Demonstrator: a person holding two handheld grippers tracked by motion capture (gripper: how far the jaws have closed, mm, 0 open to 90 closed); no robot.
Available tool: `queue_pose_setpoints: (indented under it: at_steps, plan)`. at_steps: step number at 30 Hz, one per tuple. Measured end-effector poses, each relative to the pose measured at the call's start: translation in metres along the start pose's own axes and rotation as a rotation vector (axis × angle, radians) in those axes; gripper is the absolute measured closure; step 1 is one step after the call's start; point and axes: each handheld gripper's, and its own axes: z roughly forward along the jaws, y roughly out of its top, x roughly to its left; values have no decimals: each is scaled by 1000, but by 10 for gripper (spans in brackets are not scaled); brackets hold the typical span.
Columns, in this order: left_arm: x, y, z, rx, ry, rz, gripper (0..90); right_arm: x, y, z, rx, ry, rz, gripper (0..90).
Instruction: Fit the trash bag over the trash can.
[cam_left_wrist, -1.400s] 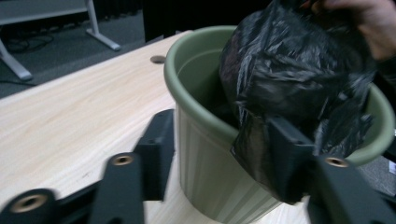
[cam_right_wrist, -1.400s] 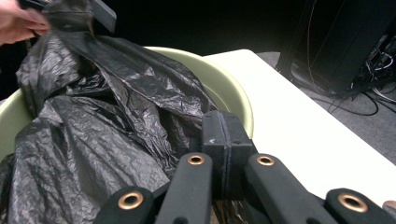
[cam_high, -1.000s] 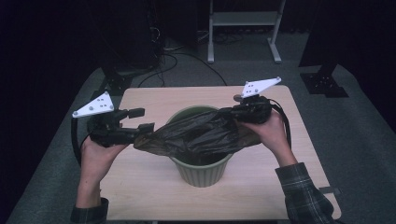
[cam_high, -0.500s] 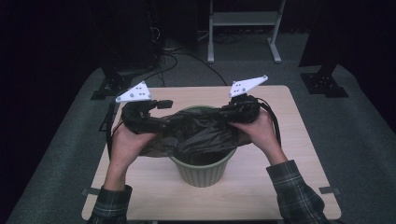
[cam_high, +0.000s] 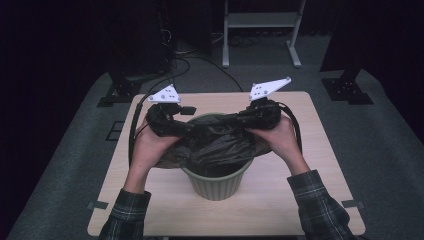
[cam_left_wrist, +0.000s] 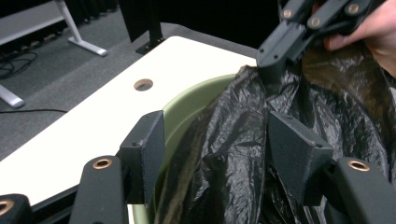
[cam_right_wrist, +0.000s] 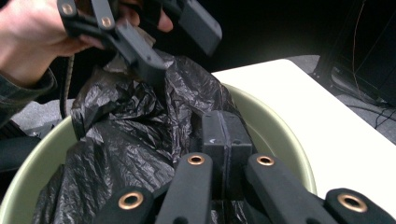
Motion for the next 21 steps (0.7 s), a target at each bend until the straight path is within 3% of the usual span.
queue_pose_setpoints:
  at_steps: [3, 6, 10, 15, 21]
  plan:
    - [1, -1, 0, -2, -7, -11, 422, 0, 3, 1, -5, 12, 0, 897]
    - [5, -1, -2, 2, -11, -17, 592, 1, 4, 3, -7, 14, -2, 897]
    - [11, -2, -6, -16, -18, -34, 747, 1, 4, 5, -4, 20, -1, 897]
    - [14, 0, -10, -40, -12, -34, 769, 0, 3, 7, 6, 21, 1, 897]
    - [13, 8, -3, -21, -6, -24, 624, 1, 4, 9, 7, 25, -1, 897]
